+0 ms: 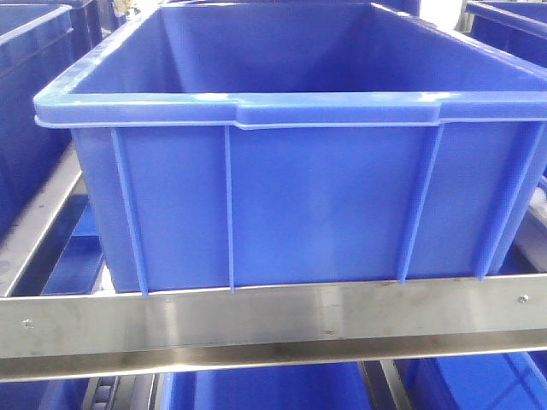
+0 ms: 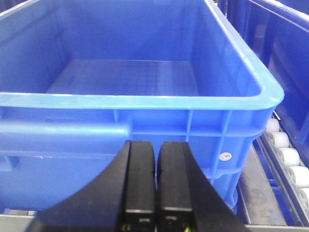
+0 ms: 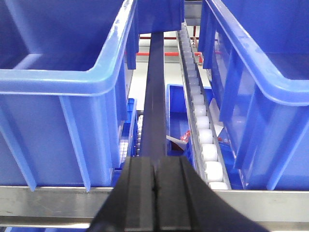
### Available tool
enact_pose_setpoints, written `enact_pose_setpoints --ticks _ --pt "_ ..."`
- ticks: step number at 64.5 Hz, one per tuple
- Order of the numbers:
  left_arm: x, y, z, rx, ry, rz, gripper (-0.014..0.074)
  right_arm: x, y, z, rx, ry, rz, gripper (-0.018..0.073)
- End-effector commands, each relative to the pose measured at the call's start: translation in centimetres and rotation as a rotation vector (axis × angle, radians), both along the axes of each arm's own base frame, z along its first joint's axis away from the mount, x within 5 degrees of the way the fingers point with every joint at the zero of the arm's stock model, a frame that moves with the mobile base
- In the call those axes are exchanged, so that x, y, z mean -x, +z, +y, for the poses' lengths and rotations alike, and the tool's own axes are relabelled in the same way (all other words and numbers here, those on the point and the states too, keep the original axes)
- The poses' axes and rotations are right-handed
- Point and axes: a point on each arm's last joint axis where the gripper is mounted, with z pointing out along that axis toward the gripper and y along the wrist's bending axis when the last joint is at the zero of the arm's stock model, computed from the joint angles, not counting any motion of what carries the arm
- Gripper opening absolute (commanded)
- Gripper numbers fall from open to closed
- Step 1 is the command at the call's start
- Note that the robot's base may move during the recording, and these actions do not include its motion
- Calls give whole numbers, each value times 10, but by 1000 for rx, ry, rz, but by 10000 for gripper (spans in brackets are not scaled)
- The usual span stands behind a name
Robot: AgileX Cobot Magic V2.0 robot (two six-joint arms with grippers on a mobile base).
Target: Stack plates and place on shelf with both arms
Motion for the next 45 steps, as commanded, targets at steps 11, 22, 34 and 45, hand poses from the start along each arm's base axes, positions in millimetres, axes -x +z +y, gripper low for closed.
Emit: enact_pose_setpoints --ticks 11,22,34,45 --pt "0 2 -1 2 -12 -91 85 2 15 -1 1 -12 -129 57" --pt "0 2 -1 2 -12 -91 85 2 15 -1 1 -12 -129 57" --pt "0 2 -1 2 -12 -91 85 2 15 -1 1 -12 -129 57" --pt "0 2 -1 2 -12 -91 85 2 15 -1 1 -12 -129 57"
